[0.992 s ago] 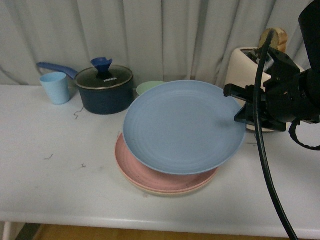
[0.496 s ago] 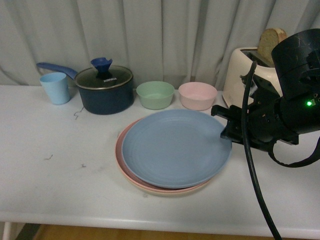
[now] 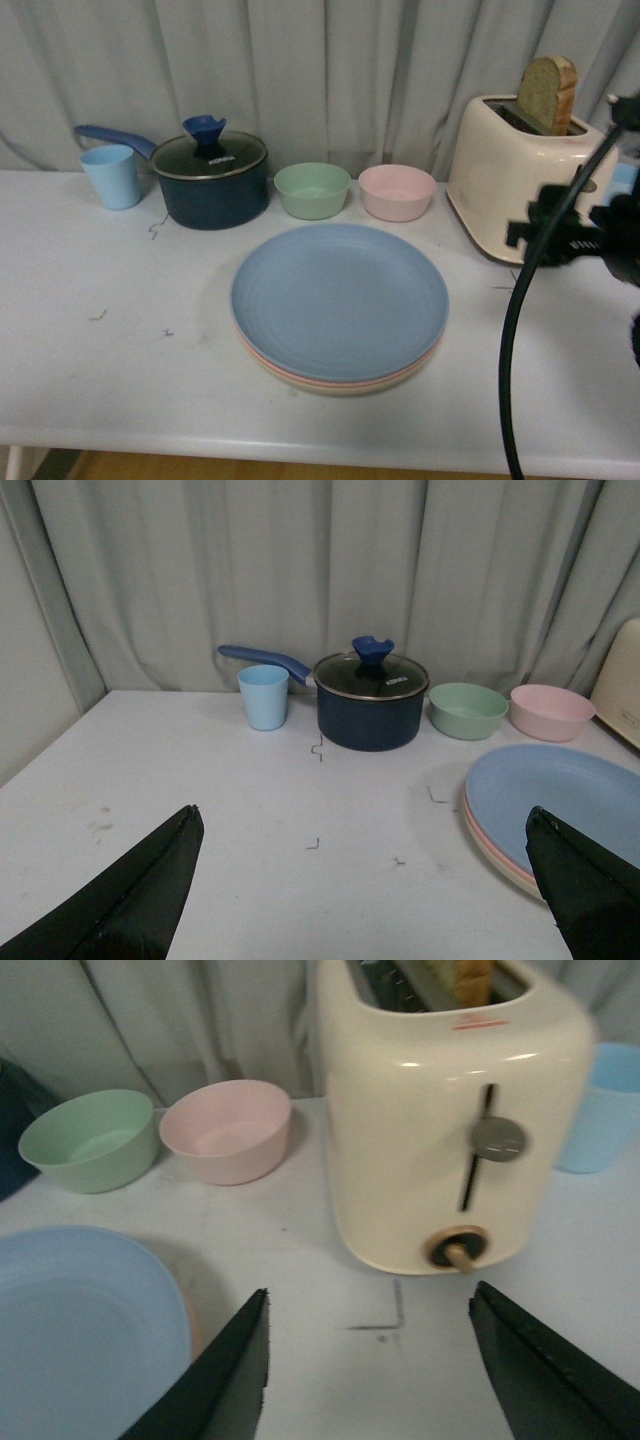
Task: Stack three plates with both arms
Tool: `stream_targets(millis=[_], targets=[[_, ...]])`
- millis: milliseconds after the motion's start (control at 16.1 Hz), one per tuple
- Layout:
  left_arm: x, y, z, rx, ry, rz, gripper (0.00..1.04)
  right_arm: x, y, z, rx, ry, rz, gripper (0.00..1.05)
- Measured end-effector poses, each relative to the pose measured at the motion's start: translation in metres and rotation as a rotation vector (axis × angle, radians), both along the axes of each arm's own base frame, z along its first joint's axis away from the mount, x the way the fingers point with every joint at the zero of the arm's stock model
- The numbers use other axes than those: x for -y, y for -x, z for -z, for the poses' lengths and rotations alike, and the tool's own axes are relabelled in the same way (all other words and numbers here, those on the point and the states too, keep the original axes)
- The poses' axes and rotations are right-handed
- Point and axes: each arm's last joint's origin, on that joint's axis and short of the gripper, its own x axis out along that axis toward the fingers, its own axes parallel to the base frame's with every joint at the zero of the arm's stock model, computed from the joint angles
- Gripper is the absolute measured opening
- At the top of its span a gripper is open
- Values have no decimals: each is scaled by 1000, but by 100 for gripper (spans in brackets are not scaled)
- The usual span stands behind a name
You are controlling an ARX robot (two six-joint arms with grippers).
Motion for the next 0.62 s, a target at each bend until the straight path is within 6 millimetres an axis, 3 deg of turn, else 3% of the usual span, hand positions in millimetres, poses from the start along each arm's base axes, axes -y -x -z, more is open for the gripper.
stream_targets(millis=[62,186,248,310,372,434,620], targets=[[0,0,0,1,0,2,98,11,20,-10,109,32,18,50],[0,0,0,1,0,3,98,22,43,-49,301,37,38,30],[0,0,0,1,0,3,98,23,45,-51,306,38,41,28],[0,0,0,2,0,3,98,25,57,-52,304,40,34,19],[0,0,0,2,0,3,98,27,74,-39,235,53,13,6],[0,0,0,2,0,3,98,30,87,-32,191,65,11,2],[0,0,0,2,0,3,98,38,117,-58,270,61,26,2]])
